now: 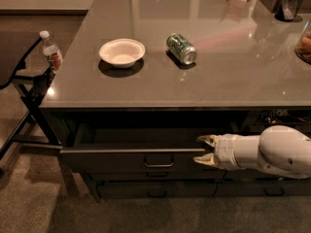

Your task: Open top drawer

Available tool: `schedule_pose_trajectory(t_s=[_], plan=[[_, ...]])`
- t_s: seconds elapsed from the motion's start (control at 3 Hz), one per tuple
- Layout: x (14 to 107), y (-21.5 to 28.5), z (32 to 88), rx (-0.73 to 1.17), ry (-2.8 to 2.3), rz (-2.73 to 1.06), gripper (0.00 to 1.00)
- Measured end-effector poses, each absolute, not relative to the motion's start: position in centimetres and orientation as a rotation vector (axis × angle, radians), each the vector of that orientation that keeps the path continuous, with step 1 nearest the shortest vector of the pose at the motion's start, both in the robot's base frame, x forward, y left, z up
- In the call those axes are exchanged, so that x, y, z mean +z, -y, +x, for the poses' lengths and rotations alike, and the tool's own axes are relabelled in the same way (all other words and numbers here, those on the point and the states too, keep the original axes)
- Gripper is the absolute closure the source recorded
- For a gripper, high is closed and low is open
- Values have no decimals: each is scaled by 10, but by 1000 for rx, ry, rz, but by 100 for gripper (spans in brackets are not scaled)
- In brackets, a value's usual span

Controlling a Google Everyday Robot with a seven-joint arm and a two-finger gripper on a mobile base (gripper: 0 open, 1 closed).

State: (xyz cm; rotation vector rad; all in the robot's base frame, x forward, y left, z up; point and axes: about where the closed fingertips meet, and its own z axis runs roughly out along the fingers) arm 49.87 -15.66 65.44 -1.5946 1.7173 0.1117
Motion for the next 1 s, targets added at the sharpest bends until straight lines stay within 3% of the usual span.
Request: schedule_pose_trajectory(t_s=[0.33,1.0], plan=[[657,159,489,111,-1707,-1614,100],[660,153,477,123,-1695,-1614,100]])
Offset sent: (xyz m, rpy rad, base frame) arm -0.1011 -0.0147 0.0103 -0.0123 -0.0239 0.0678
